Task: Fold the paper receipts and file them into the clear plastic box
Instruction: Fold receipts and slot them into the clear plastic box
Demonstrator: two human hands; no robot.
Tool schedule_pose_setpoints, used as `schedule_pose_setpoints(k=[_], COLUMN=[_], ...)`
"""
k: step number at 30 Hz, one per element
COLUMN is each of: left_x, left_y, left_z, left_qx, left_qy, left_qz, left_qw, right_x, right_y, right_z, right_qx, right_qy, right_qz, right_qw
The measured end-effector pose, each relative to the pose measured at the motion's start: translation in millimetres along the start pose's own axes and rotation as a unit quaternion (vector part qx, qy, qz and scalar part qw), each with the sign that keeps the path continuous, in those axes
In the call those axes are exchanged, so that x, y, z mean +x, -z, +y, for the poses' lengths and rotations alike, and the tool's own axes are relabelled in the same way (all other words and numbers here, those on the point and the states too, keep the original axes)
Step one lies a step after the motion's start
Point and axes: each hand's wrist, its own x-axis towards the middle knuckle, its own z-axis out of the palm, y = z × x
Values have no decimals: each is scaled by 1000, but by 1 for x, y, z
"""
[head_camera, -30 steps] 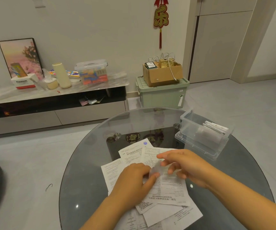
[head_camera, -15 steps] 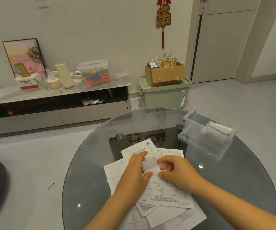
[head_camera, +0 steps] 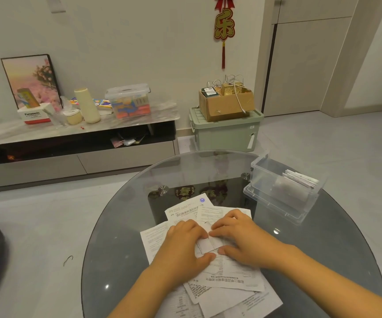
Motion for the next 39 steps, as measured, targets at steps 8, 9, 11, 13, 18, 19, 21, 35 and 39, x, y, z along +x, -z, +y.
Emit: schedule_pose_setpoints(k=[8,9,11,13,18,19,21,35,39], left_x=[9,10,13,17,25,26,28,35,37], left_y=[11,11,9,5,-4,-4,-4,21,34], left_z=[3,2,0,-3,-7,-6,-4,19,35], left_qx=[-57,-63,-78,-101,-88,-82,-84,-271,-300], left_qy=[41,54,74,93,140,151,171,210,163], left_qz=[45,54,69,75,49,45,39,51,19], left_qw=[997,995,992,988,985,984,981,938,940], right_x=[12,15,22,27,32,32,32,20,9], right_y=[-2,-4,-10,-14,-22,-23,-24,4,26], right_z=[-5,-6,-9,-11,-15,-16,-16,-14,-11], right_qx=[86,95,110,132,132,115,94,333,326], right_qy=[-45,-60,-90,-118,-160,-162,-167,-194,-164], right_qz=[56,71,100,127,166,167,162,131,178], right_qw=[994,991,985,976,964,966,968,913,914])
